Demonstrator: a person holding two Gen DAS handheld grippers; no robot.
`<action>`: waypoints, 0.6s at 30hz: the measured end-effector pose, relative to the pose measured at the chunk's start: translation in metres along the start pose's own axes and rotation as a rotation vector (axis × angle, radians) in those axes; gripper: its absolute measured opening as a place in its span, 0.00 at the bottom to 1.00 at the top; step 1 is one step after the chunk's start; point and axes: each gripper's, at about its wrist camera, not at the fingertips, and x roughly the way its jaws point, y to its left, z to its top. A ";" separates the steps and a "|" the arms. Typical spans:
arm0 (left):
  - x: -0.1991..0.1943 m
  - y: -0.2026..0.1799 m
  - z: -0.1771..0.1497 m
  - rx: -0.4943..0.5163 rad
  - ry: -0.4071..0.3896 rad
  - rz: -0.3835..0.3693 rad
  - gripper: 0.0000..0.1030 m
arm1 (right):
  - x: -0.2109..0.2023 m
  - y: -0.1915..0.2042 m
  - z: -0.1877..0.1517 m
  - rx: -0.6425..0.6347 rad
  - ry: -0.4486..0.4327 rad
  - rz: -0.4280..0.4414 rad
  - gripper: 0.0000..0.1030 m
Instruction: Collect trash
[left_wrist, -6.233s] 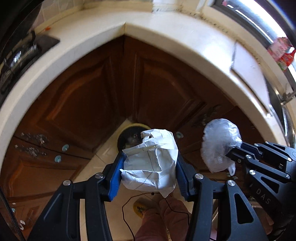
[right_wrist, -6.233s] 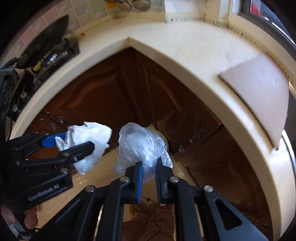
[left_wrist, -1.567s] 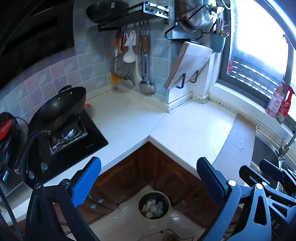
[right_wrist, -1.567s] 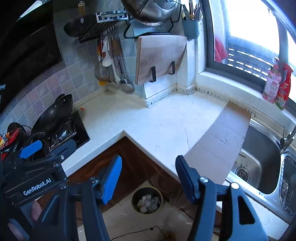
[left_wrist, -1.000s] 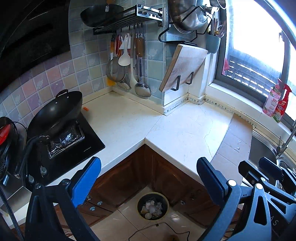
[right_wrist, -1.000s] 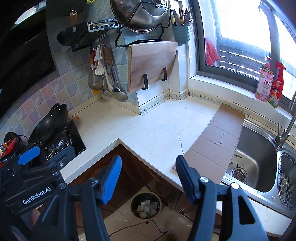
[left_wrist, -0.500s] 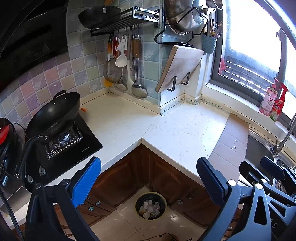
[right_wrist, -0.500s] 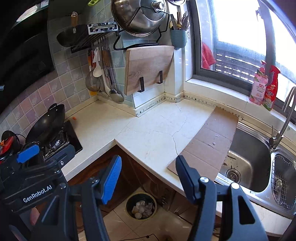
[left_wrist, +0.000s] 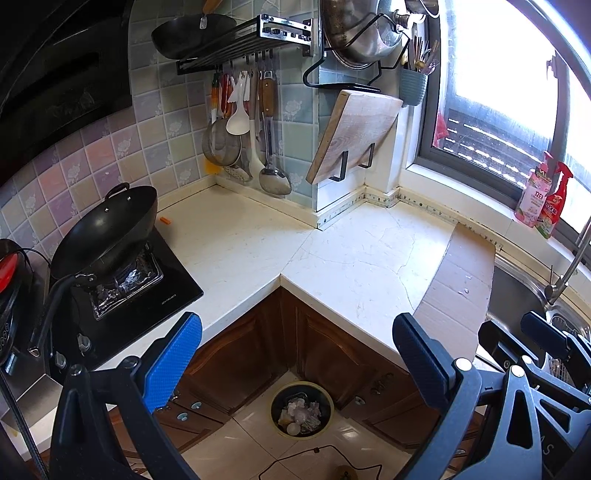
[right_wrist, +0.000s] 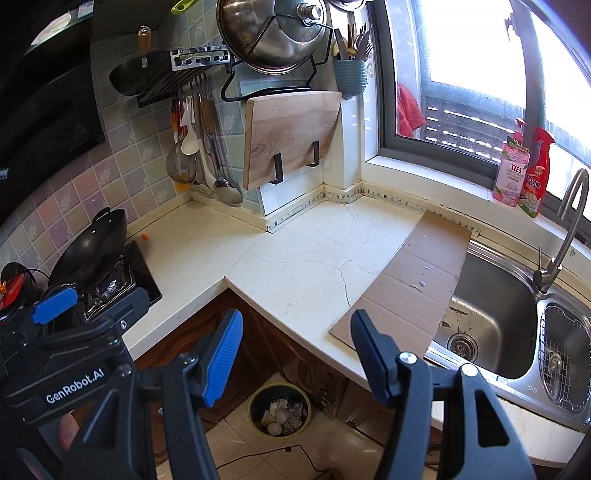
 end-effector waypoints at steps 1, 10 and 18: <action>0.000 0.000 0.000 0.000 0.000 0.000 0.99 | 0.000 0.000 0.000 -0.001 0.000 0.000 0.60; -0.001 0.000 0.000 0.002 0.000 -0.001 0.99 | -0.001 0.000 -0.001 0.002 -0.002 0.002 0.60; -0.001 0.000 0.000 0.001 0.002 -0.001 0.99 | -0.002 0.000 -0.001 0.004 -0.001 0.003 0.60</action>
